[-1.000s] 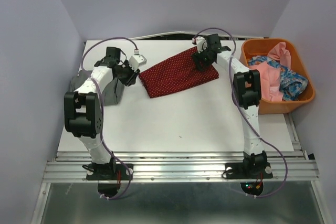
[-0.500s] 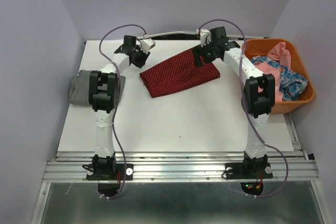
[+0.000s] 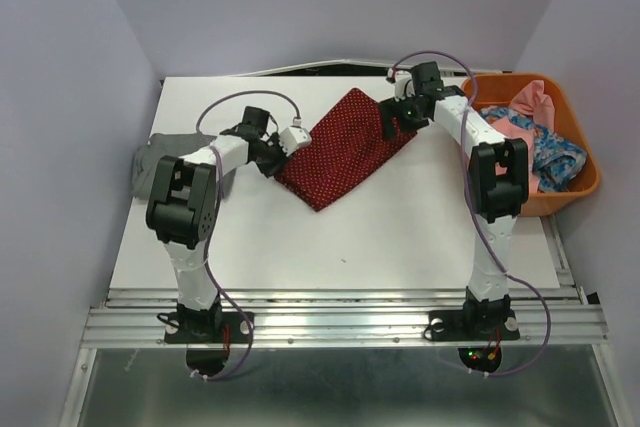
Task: Fold and stack the skirts
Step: Fold the skirt
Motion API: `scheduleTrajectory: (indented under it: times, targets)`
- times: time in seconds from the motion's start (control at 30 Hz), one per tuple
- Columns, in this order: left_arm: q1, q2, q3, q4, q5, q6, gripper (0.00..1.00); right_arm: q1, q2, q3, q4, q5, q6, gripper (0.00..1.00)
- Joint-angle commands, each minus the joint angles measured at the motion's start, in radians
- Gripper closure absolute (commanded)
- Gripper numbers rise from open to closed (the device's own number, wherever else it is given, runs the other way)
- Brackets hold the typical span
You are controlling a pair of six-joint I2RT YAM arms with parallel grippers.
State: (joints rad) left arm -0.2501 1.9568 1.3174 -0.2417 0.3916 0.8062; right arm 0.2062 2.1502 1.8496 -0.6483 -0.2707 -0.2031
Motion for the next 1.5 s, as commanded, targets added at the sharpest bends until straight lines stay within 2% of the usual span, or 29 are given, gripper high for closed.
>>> scheduleTrajectory:
  times: [0.0, 0.07, 0.2, 0.27, 0.33, 0.4, 0.43, 0.5, 0.53, 0.63, 0.8, 1.0, 1.1, 1.17, 1.27, 1.33, 1.47]
  targets:
    - [-0.101, -0.182, -0.128, -0.056, 0.130, 0.018, 0.71, -0.013, 0.031, 0.080, -0.020, -0.122, 0.037, 0.20]
    - [-0.133, -0.228, -0.162, -0.060, 0.173, -0.088, 0.69, -0.013, 0.039, 0.083, -0.046, -0.191, 0.042, 0.21]
    - [-0.100, -0.320, -0.225, -0.044, 0.182, -0.194, 0.59, 0.006, -0.012, -0.012, -0.053, -0.370, 0.041, 0.24]
    - [-0.084, -0.436, -0.311, 0.026, 0.143, -0.188, 0.54, 0.053, -0.041, -0.067, -0.028, -0.403, 0.034, 0.24]
    - [-0.081, -0.517, -0.368, 0.105, 0.041, -0.115, 0.49, 0.085, -0.072, -0.142, -0.002, -0.429, 0.031, 0.25]
    - [-0.081, -0.626, -0.455, 0.196, -0.077, 0.023, 0.30, 0.137, -0.079, -0.185, 0.022, -0.450, 0.045, 0.24]
    - [-0.080, -0.659, -0.525, 0.234, -0.120, 0.072, 0.12, 0.154, -0.076, -0.194, 0.032, -0.449, 0.050, 0.25]
    - [-0.075, -0.723, -0.595, 0.315, -0.192, 0.190, 0.03, 0.200, -0.067, -0.202, 0.053, -0.446, 0.065, 0.25]
    - [-0.066, -0.737, -0.622, 0.367, -0.197, 0.306, 0.02, 0.214, -0.052, -0.198, 0.071, -0.443, 0.082, 0.25]
    - [-0.063, -0.745, -0.707, 0.438, -0.186, 0.422, 0.02, 0.258, -0.026, -0.193, 0.104, -0.435, 0.119, 0.26]
    - [-0.067, -0.690, -0.724, 0.562, -0.157, 0.394, 0.01, 0.300, 0.010, -0.249, 0.116, -0.378, 0.071, 0.31]
    - [-0.069, -0.673, -0.695, 0.522, -0.094, 0.297, 0.01, 0.300, -0.016, -0.426, 0.134, -0.141, -0.149, 0.39]
    - [-0.072, -0.719, -0.737, 0.507, -0.030, 0.295, 0.01, 0.300, -0.049, -0.513, 0.159, -0.035, -0.228, 0.40]
    - [-0.095, -0.755, -0.788, 0.489, 0.001, 0.359, 0.02, 0.300, -0.081, -0.536, 0.157, -0.016, -0.251, 0.40]
    - [-0.121, -0.777, -0.859, 0.525, -0.011, 0.499, 0.01, 0.300, -0.105, -0.483, 0.112, -0.050, -0.240, 0.37]
    - [-0.138, -0.765, -0.905, 0.574, -0.033, 0.537, 0.02, 0.300, -0.115, -0.429, 0.076, -0.106, -0.217, 0.34]
    - [-0.192, -0.664, -0.891, 0.633, -0.085, 0.565, 0.02, 0.300, -0.119, -0.252, 0.036, -0.196, -0.119, 0.32]
